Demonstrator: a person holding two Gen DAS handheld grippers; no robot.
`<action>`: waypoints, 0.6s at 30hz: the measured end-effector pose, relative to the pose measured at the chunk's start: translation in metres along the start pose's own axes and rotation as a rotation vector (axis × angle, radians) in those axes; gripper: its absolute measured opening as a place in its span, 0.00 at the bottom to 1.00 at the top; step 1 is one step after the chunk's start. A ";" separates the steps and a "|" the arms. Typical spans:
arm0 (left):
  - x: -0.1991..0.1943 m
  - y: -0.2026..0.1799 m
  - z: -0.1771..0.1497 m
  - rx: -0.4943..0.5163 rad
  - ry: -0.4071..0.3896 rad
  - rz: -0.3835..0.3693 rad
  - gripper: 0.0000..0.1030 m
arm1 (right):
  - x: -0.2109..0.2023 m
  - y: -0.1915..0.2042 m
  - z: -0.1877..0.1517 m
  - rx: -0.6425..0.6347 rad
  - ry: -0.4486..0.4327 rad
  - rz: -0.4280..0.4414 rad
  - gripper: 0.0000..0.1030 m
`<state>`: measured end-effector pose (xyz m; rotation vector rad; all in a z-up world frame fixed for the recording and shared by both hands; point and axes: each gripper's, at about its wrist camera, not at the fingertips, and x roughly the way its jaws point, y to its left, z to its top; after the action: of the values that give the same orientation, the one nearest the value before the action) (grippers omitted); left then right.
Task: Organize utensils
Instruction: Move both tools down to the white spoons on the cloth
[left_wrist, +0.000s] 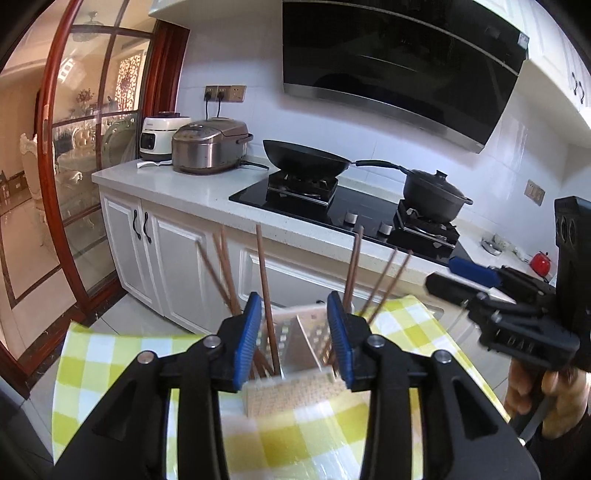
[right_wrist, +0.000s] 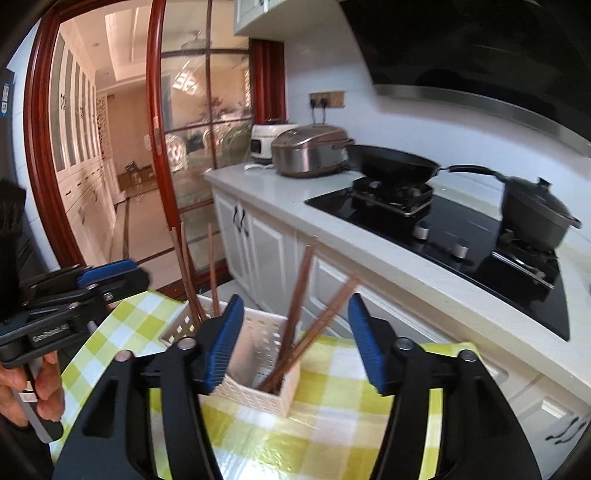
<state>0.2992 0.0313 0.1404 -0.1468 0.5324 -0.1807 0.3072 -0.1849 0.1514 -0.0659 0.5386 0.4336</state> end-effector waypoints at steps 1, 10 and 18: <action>-0.003 0.000 -0.007 -0.006 0.002 -0.003 0.36 | -0.004 0.000 -0.006 0.002 -0.001 -0.001 0.62; -0.016 0.003 -0.144 -0.094 0.162 -0.045 0.35 | -0.013 0.001 -0.143 0.088 0.161 0.030 0.71; 0.000 -0.003 -0.217 -0.214 0.329 -0.160 0.25 | -0.011 -0.004 -0.227 0.140 0.303 -0.014 0.71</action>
<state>0.1869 0.0089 -0.0436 -0.3728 0.8688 -0.3062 0.1912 -0.2321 -0.0383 0.0001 0.8648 0.3732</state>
